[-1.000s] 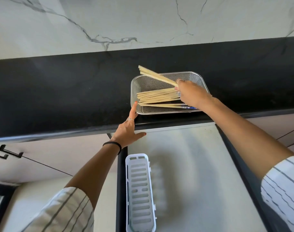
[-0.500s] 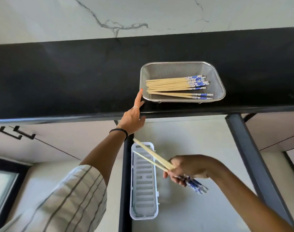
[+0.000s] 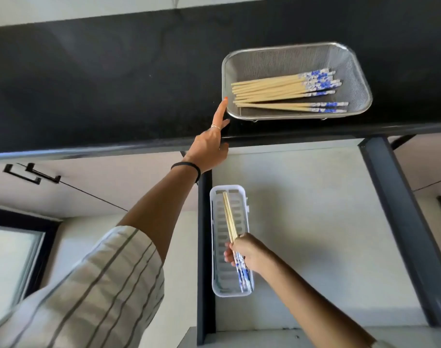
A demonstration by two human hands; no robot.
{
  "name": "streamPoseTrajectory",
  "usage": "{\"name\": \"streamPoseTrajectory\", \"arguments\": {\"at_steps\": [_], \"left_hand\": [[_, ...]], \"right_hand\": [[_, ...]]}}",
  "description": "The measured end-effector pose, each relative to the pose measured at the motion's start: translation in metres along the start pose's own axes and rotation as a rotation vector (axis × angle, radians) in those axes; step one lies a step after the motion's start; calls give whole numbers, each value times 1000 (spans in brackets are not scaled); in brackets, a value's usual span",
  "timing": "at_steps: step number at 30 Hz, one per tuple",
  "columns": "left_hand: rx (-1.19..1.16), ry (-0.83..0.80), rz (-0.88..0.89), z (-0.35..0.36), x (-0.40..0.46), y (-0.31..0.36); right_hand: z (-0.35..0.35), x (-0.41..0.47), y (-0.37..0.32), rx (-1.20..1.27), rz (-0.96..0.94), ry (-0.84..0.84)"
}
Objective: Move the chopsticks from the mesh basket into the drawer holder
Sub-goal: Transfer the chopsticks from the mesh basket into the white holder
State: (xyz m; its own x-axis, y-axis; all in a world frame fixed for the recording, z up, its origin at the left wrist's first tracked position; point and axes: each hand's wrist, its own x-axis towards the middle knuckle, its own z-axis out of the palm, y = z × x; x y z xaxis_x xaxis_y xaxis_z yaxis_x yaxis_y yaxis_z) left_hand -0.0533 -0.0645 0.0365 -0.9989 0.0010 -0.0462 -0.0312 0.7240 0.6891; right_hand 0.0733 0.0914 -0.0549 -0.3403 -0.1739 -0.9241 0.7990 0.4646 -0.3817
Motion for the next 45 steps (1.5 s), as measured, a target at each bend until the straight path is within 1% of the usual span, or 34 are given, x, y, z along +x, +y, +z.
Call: {"name": "streamPoseTrajectory", "arguments": {"at_steps": [4, 10, 14, 25, 30, 34, 36, 40, 45], "left_hand": [[10, 18, 28, 2, 0, -5], [9, 33, 72, 3, 0, -6], [26, 38, 94, 3, 0, -7], [35, 71, 99, 8, 3, -11], [30, 62, 100, 6, 3, -11], [26, 57, 93, 6, 2, -11], [30, 61, 93, 6, 2, -11], [35, 67, 92, 6, 2, -12], [28, 68, 100, 7, 2, -12]], "right_hand": [[12, 9, -2, 11, -5, 68], [27, 23, 7, -66, -108, 224], [30, 27, 17, -136, -174, 259], [33, 25, 22, -185, -295, 398], [33, 23, 26, -300, -403, 437], [35, 18, 31, -540, -483, 438], [35, 17, 33, -605, -510, 427], [33, 17, 33, -663, -490, 367], [29, 19, 32, -641, -504, 311]]}}
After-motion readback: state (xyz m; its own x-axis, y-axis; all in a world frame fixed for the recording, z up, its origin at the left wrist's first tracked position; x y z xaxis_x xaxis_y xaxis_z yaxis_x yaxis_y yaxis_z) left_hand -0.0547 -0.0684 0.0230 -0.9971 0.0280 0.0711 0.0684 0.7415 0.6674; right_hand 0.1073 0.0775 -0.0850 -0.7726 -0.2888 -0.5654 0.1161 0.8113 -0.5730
